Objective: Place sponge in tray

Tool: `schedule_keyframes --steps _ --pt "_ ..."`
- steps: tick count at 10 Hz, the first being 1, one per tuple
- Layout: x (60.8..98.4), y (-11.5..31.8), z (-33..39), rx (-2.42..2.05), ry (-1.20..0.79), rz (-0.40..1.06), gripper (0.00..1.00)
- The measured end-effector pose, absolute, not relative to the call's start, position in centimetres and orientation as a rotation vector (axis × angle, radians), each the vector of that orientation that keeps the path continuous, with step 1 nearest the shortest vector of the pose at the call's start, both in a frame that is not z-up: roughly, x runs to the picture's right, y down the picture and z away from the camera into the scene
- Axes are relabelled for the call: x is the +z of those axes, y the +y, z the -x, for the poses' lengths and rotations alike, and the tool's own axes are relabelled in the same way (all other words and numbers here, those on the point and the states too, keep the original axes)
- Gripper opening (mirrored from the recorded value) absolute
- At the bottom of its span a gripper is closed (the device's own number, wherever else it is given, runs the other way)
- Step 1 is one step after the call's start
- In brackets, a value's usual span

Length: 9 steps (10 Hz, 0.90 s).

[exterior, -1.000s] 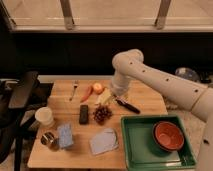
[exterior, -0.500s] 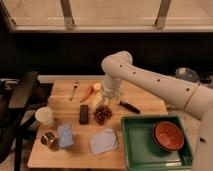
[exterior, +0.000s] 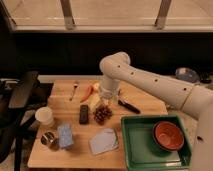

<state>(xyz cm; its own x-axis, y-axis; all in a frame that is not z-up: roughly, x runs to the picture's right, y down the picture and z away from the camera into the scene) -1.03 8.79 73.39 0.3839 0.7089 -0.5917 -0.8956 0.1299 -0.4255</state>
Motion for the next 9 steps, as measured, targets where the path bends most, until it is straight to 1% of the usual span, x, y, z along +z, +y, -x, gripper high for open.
schedule_keyframes --steps 4,7,9 --pt "71.1 10.4 9.5 1.099 0.164 0.886 0.78" --pt "69.0 13.5 12.9 1.014 0.12 0.937 0.78" --pt "68.6 15.9 14.5 0.961 0.129 0.956 0.78"
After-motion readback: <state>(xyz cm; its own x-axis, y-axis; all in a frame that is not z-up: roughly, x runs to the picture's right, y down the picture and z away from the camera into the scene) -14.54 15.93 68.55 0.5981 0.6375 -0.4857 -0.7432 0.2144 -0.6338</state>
